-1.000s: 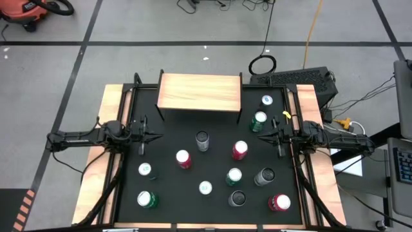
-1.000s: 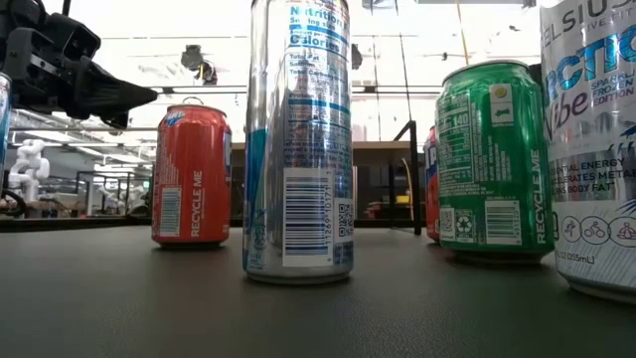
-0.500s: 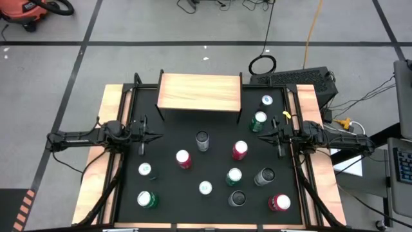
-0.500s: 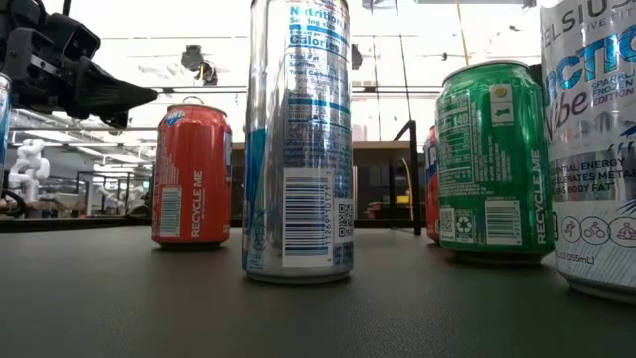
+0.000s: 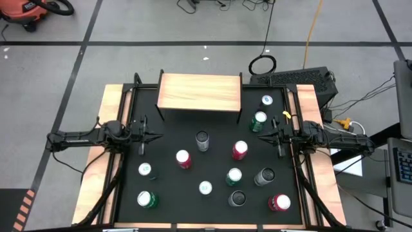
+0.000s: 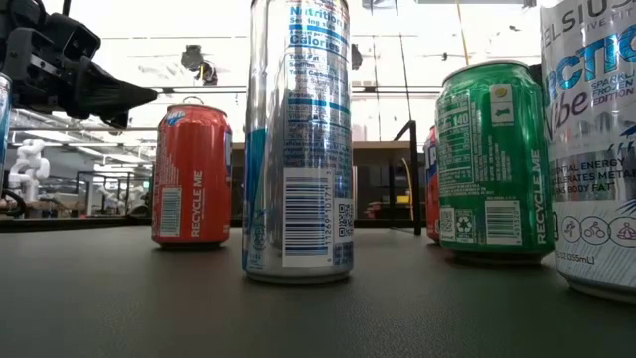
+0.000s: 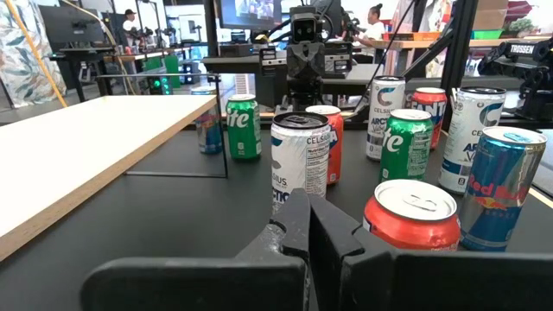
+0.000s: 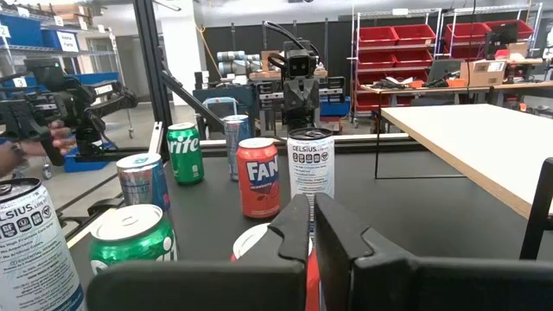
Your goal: Place canned beverage on shelf
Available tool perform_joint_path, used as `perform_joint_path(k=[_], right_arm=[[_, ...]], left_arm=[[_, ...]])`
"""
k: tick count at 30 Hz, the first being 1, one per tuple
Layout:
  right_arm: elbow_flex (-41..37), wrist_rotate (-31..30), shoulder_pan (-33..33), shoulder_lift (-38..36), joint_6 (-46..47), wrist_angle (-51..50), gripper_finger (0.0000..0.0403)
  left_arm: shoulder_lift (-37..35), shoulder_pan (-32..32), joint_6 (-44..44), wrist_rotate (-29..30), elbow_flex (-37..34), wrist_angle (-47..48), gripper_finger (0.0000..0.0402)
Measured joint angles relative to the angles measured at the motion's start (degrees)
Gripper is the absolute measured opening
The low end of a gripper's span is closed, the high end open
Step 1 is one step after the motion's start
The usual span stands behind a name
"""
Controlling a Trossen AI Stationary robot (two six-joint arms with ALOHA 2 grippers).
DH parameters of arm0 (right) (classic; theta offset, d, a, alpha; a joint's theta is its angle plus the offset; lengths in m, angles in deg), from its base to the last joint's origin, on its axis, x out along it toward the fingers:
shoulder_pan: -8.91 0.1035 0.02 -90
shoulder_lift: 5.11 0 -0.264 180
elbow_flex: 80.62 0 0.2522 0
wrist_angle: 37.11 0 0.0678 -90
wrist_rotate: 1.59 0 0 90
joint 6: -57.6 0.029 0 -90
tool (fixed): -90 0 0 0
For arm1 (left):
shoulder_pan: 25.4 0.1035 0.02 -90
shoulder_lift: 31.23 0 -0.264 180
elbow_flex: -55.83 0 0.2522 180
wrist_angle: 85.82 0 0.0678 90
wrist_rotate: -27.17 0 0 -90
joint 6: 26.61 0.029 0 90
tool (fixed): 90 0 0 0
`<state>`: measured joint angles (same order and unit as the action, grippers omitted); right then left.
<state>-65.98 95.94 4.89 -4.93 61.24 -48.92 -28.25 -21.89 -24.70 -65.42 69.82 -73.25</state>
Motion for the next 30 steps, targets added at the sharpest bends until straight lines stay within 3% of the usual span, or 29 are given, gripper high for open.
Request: perform_joint_path(k=[17, 30], right_arm=[[0.0, 0.0, 0.0, 0.0, 0.0, 0.0, 0.0000], [0.0, 0.0, 0.0, 0.0, -0.2, 0.1, 0.0000]], left_arm=[[0.0, 0.0, -0.1, 1.6, 0.0, -1.9, 0.0000], [0.0, -0.2, -3.0, -0.3, 0.0, -1.4, 0.0000]])
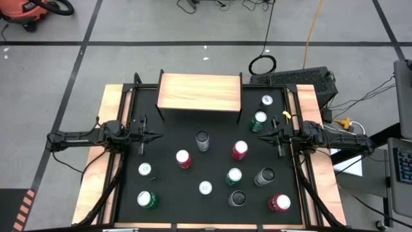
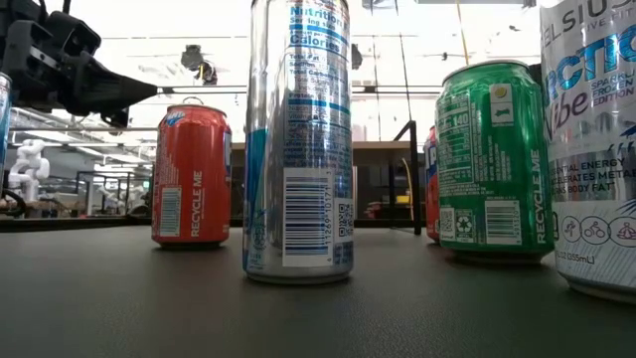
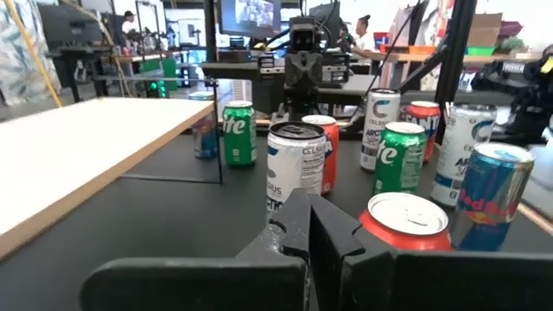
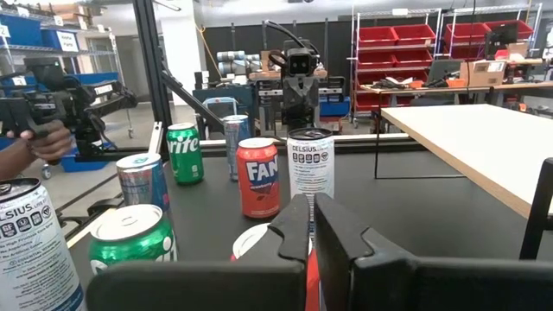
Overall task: Place canned beverage on shelf
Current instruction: Put the bottom left blue soda can on the shelf
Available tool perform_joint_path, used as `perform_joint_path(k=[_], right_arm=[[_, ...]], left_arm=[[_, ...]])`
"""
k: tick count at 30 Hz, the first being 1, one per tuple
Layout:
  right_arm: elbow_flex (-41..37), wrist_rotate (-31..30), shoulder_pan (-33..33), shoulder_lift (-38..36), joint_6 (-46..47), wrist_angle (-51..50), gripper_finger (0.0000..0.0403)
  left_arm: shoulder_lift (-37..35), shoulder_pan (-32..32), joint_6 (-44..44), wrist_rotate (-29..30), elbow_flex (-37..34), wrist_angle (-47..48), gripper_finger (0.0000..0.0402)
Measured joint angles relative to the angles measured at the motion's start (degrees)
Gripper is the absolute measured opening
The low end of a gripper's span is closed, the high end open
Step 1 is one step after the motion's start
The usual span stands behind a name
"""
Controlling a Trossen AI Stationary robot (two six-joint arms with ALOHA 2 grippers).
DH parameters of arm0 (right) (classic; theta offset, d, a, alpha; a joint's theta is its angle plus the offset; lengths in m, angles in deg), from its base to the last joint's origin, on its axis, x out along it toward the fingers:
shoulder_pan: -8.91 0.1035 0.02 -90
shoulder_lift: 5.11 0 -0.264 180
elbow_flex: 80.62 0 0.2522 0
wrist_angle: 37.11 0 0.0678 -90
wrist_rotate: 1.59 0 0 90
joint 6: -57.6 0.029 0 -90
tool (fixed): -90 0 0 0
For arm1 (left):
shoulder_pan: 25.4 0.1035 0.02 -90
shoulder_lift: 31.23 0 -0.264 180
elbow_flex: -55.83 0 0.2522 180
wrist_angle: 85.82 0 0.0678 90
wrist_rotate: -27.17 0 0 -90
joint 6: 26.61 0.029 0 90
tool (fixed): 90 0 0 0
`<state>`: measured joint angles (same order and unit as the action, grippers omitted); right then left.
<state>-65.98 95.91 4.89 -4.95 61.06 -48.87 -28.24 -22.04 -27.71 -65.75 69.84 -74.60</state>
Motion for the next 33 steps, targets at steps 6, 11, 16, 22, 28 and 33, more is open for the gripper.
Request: perform_joint_path(k=[6, 11, 16, 22, 28, 33], right_arm=[[0.0, 0.0, 0.0, 0.0, -2.5, 0.7, 0.0000], [0.0, 0.0, 0.0, 0.0, -2.6, 0.8, 0.0000], [0.0, -0.1, 0.0, 0.0, -2.6, 0.9, 0.0000], [0.0, -0.1, 0.0, 0.0, -1.3, 1.0, 0.0000], [0.0, -0.1, 0.0, 0.0, 0.1, 1.1, 0.0000], [0.0, -0.1, 0.0, 0.0, 0.4, 1.1, 0.0000]], left_arm=[[0.0, 0.0, -0.4, 0.0, 1.1, -2.3, 0.0000], [0.7, 0.0, -1.4, 0.0, 7.4, 3.9, 0.0000], [2.9, 0.0, 1.2, 0.0, 15.3, 10.6, 0.0000], [7.1, 0.0, 1.5, 0.0, 26.4, 19.4, 0.0000], [12.5, 0.0, 1.5, 0.0, 38.6, 27.0, 0.0000], [16.9, 0.0, 3.8, 0.0, 47.9, 34.1, 0.0000]])
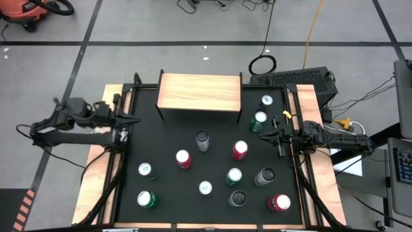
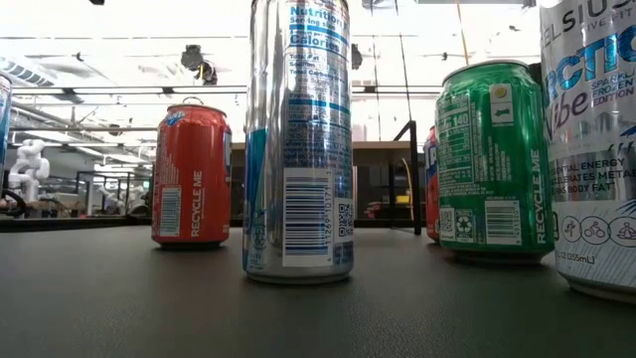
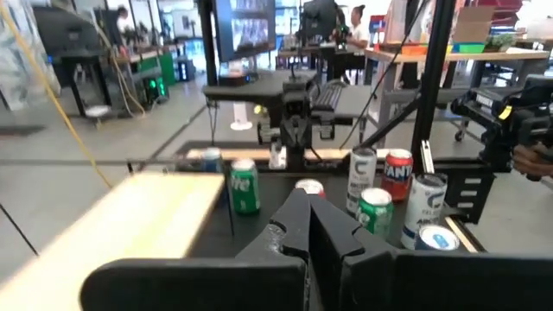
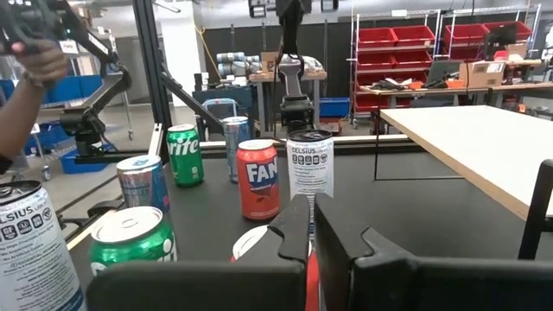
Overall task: Place canned beverage on shelf
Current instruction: Put the bottom left blue soda can on the shelf
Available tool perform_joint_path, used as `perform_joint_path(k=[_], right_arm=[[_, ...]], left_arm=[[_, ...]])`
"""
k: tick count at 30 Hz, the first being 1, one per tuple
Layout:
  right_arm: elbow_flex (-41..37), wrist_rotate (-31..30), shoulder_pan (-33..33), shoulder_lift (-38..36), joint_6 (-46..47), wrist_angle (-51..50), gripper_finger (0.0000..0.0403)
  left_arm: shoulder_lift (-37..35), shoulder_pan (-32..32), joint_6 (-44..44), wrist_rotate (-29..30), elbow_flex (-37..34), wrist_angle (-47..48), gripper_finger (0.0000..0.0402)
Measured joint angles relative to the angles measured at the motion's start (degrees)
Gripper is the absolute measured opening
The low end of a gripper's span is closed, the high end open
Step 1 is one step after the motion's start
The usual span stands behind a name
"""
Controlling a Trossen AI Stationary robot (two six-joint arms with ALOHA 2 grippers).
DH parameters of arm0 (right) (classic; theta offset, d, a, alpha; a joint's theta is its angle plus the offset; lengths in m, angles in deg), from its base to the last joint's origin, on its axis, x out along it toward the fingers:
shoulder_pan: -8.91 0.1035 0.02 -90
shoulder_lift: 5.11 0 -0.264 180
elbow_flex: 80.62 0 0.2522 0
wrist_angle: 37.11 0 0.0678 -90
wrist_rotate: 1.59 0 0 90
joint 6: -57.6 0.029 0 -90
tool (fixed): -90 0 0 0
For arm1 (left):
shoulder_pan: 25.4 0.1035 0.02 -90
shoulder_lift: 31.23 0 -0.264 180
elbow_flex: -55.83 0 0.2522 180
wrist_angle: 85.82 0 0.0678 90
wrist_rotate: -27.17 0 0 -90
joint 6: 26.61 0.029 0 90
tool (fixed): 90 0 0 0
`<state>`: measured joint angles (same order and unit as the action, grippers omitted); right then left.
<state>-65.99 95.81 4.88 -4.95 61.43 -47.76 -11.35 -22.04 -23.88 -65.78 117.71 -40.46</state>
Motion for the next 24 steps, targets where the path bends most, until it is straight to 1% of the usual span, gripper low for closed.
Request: perform_joint_path(k=[2, 4, 7, 11, 15, 21, 24], right_arm=[[0.0, 0.0, 0.0, 0.0, 0.0, 0.0, 0.0000], [0.0, 0.0, 0.0, 0.0, 0.0, 0.0, 0.0000], [0.0, -0.1, 0.0, 0.0, 0.0, 0.0, 0.0000], [0.0, 0.0, 0.0, 0.0, 1.7, 0.0, 0.0000], [0.7, 0.1, 0.0, 0.0, 2.5, 0.0, 0.0000], [2.1, 0.1, 0.0, 0.0, 6.6, -0.2, 0.0000], [2.1, 0.1, 0.0, 0.0, 6.6, -0.7, 0.0000]], left_arm=[[0.9, 0.0, 3.5, 0.0, 2.4, 0.8, 0.0000], [1.2, 0.0, 8.0, 0.1, 3.5, -0.4, 0.0000], [1.0, 0.0, 9.6, 0.1, 3.8, -2.6, 0.0000], [1.7, 0.0, 8.0, 0.1, 3.4, -1.9, 0.0000], [2.9, 0.0, 5.2, 0.2, 1.3, -1.8, 0.0000], [5.3, 0.0, 2.1, 0.0, -1.5, -1.5, 0.0000], [6.2, 0.0, 2.0, -1.4, -2.6, -1.5, 0.0000]])
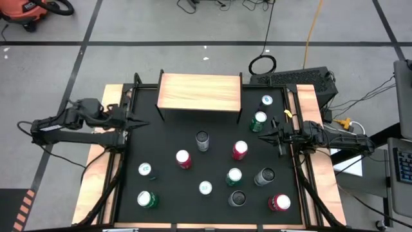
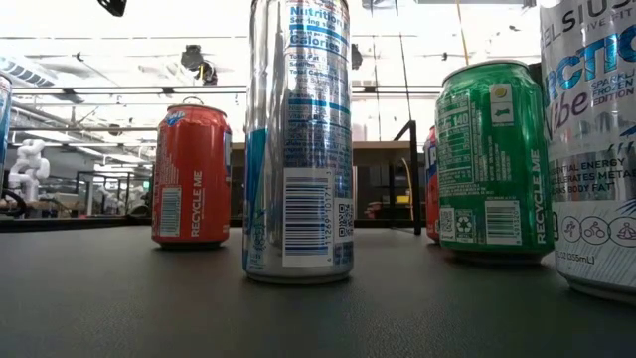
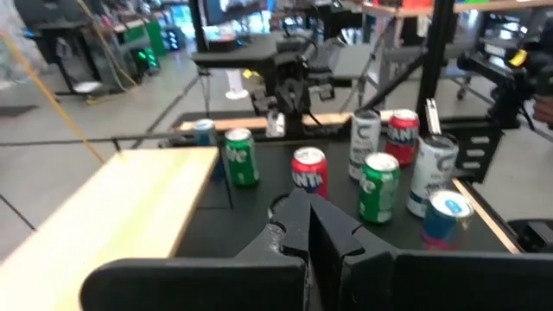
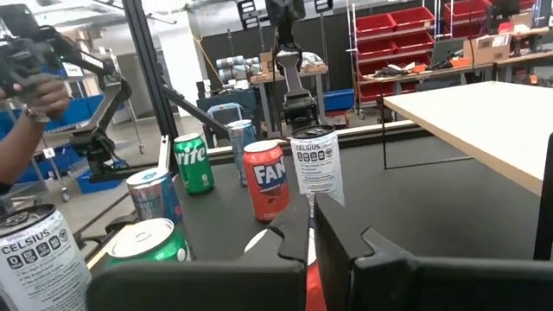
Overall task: Place canned beverage on shelf
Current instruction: Put the bottom left blue soda can on the shelf
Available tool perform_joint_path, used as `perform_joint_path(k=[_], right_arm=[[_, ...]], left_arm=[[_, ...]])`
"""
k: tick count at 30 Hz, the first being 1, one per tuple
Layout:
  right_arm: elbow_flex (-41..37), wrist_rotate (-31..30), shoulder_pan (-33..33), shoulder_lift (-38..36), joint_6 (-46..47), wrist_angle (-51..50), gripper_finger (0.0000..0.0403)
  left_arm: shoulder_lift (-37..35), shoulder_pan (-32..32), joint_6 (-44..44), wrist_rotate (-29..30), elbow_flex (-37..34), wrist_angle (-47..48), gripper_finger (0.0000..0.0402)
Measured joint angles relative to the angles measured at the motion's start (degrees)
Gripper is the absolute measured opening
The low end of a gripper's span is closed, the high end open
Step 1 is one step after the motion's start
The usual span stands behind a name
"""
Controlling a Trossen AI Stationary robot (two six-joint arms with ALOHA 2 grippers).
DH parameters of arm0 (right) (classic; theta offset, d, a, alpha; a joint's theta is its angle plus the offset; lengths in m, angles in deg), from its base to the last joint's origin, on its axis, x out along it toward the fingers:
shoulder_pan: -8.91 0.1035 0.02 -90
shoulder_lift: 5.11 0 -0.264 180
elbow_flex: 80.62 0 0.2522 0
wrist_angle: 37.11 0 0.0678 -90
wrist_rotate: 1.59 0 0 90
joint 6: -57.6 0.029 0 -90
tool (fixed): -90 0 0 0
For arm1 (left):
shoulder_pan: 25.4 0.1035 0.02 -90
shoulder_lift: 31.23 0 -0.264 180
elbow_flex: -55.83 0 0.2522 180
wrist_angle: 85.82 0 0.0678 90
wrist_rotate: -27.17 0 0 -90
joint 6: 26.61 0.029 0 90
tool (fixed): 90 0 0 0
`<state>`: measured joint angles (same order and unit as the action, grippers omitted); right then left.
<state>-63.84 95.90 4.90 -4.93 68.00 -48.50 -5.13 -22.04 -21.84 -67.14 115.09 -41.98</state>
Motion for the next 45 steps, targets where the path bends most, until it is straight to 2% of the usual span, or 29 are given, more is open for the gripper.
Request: perform_joint_path(k=[6, 16, 21, 28, 31, 36, 40, 45], right_arm=[[0.1, 0.0, 0.0, 0.0, 3.4, 1.2, 0.0000], [0.1, -1.9, 0.0, 0.0, -5.4, 1.0, 0.0000], [0.3, -3.1, 0.0, 0.0, -10.1, -0.8, 0.0000], [0.3, -5.0, 0.0, 0.0, -1.4, 0.2, 0.0000], [0.3, -6.2, 0.0, 0.0, 3.2, 4.7, 0.0000], [3.8, -6.3, 0.0, 0.1, 6.9, 3.0, 0.0000], [7.1, -7.5, 0.0, 0.7, 6.8, 2.7, 0.0000], [15.3, -7.5, 0.0, 3.8, 2.4, -0.2, 0.0000]], left_arm=[[1.3, 0.0, -1.4, -0.2, -0.7, 0.0, 0.0000], [1.6, 0.0, 0.3, 0.1, -0.7, -1.0, 0.0000], [2.9, 0.0, 0.5, 3.1, -0.7, -4.9, 0.0000], [5.5, 0.0, -2.0, 3.6, -0.7, -8.3, 0.0000], [6.6, 0.0, -3.0, 4.4, -0.7, -11.5, 0.0000], [8.6, 0.0, -2.7, 7.5, -0.7, -14.1, 0.0000], [9.8, 0.0, 0.2, 11.6, -0.7, -10.4, 0.0000], [10.8, 0.0, -1.4, 10.0, -0.7, -9.0, 0.0000]])
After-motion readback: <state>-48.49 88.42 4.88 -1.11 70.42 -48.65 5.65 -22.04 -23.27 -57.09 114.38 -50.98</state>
